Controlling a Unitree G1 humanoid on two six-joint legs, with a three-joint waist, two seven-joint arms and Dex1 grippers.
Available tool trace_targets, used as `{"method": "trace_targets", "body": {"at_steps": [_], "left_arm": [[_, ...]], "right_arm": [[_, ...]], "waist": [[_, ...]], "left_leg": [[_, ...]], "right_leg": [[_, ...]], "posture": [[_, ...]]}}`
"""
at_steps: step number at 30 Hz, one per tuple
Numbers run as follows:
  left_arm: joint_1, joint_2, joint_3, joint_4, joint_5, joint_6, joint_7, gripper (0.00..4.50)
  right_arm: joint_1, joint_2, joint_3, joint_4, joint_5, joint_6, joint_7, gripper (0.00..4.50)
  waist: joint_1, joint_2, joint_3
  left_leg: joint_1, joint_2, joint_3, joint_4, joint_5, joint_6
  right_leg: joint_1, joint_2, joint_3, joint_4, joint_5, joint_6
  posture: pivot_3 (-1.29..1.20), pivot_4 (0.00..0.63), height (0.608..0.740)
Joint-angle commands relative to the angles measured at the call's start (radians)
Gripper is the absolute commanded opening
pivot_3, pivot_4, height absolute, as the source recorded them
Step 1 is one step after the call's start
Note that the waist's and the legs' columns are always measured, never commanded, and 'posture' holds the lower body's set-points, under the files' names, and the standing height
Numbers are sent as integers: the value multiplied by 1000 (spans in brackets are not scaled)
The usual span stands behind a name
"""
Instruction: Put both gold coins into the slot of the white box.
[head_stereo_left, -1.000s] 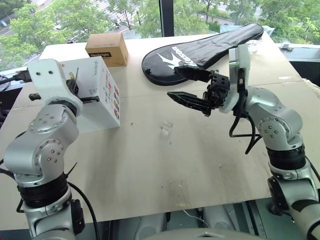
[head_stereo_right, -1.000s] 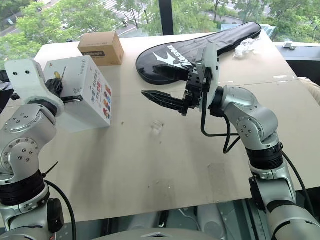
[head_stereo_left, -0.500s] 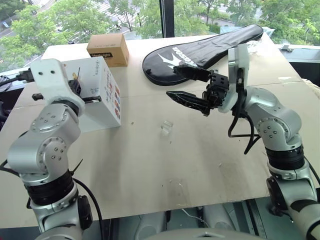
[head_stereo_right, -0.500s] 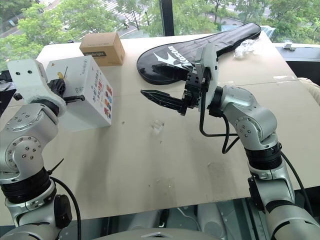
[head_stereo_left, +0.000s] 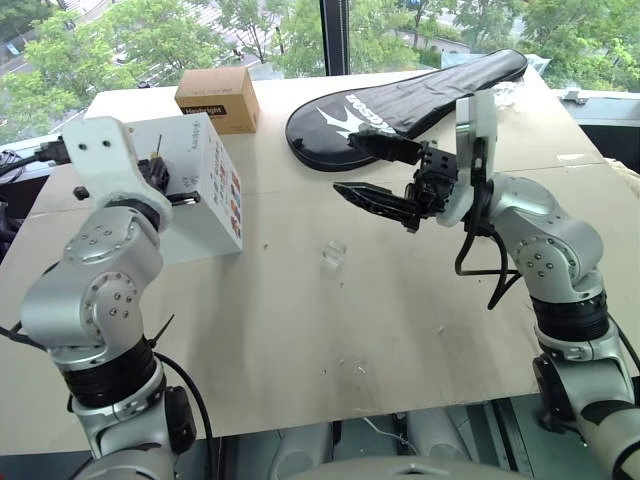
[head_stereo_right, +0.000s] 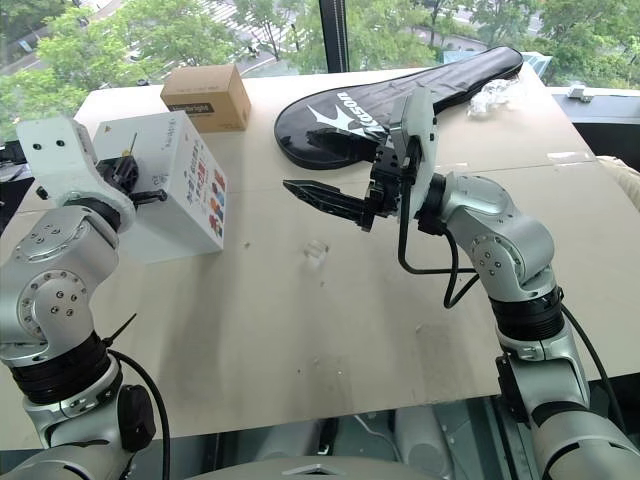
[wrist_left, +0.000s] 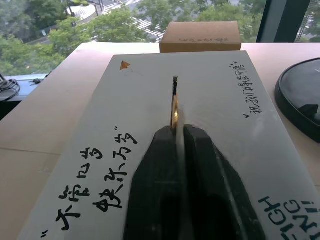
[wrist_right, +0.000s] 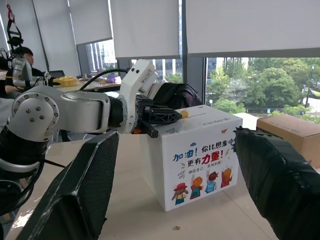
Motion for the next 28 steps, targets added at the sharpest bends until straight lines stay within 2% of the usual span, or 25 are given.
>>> {"method": "trace_targets", "body": {"at_steps": [1, 5, 8, 11, 14, 16, 18, 20, 22, 23, 24, 27, 28], "left_arm": [[-14, -5, 10, -37, 24, -30, -21, 1960], [-18, -16, 5, -53, 38, -122, -62, 1960], [6, -18, -28, -138, -45, -290, -254, 1960], [140, -9, -73, -300, -233, -266, -429, 1960], [355, 13, -114, -401, -292, -236, -487, 1960], [570, 27, -166, -426, -232, -283, -536, 1960], [779, 16, -219, -371, -138, -373, -573, 1960], [893, 11, -253, -303, -57, -480, -608, 1960], [958, 14, -280, -245, 13, -597, -657, 1960], [977, 6, -284, -222, 31, -638, -672, 2486], [987, 5, -293, -205, 57, -677, -683, 2776], [996, 3, -324, -167, 124, -762, -698, 4194], [996, -1, -331, -158, 124, -772, -707, 4405]], "right_arm": [[-2, 0, -35, -43, 10, -6, 6, 3952], [8, -6, -38, -45, 7, -5, 2, 3952], [84, -55, -67, -68, 22, 18, 14, 3952], [247, -151, -76, -114, -5, 10, 81, 3952], [390, -232, -70, -128, -56, -30, 139, 3952], [498, -250, -75, -82, -109, -98, 165, 3952], [598, -272, -53, 15, -218, -232, 209, 3952], [634, -265, -48, 90, -281, -327, 225, 3952], [636, -246, -55, 149, -308, -386, 229, 3952], [637, -235, -61, 174, -317, -411, 230, 4194], [638, -229, -64, 195, -325, -434, 236, 4455], [643, -211, -67, 243, -342, -493, 250, 4500], [647, -209, -63, 258, -352, -513, 258, 4500]], "waist": [[-1, 0, 0], [-1, 0, 0], [4, -1, -1], [7, -1, -1], [-1, -1, -1], [-7, -1, -1], [-4, 0, -2], [8, 0, 0], [15, 1, 1], [19, 2, 1], [23, 2, 1], [31, 2, 1], [31, 2, 1]], "left_leg": [[0, 0, 0, 0, 0, 0], [0, 0, 0, 0, 0, 0], [-1, 0, -1, 0, 0, 0], [-2, -1, -1, 1, 0, 0], [0, -1, 1, -2, 0, 0], [0, 0, 4, -2, 0, 0], [7, 2, 6, -5, 0, 0], [14, 2, 7, -9, 0, 0], [26, 2, 7, -10, -2, 3], [28, 2, 6, -10, -3, 5], [31, 2, 6, -11, -3, 6], [39, 3, 5, -13, -3, 6], [38, 3, 4, -13, -3, 6]], "right_leg": [[0, 0, 0, 0, 0, 0], [0, 0, 0, 0, 0, 0], [0, 0, -1, 0, 0, 0], [0, -3, -1, -3, 0, 0], [2, -4, 1, -5, 0, 0], [0, -1, 5, -3, 0, 0], [2, 2, 10, 0, 0, 0], [7, 2, 12, -1, 0, 0], [20, 2, 11, -5, -1, 0], [23, 2, 10, -6, -1, 0], [27, 2, 10, -8, -1, 0], [38, 3, 8, -16, 0, 0], [38, 3, 8, -17, 0, 0]], "posture": [[0, 150, 740], [0, 150, 740], [0, 150, 740], [0, 150, 740], [0, 150, 740], [0, 150, 740], [0, 150, 740], [0, 150, 740], [0, 150, 740], [0, 150, 740], [0, 150, 740], [0, 150, 740], [0, 150, 740]]}}
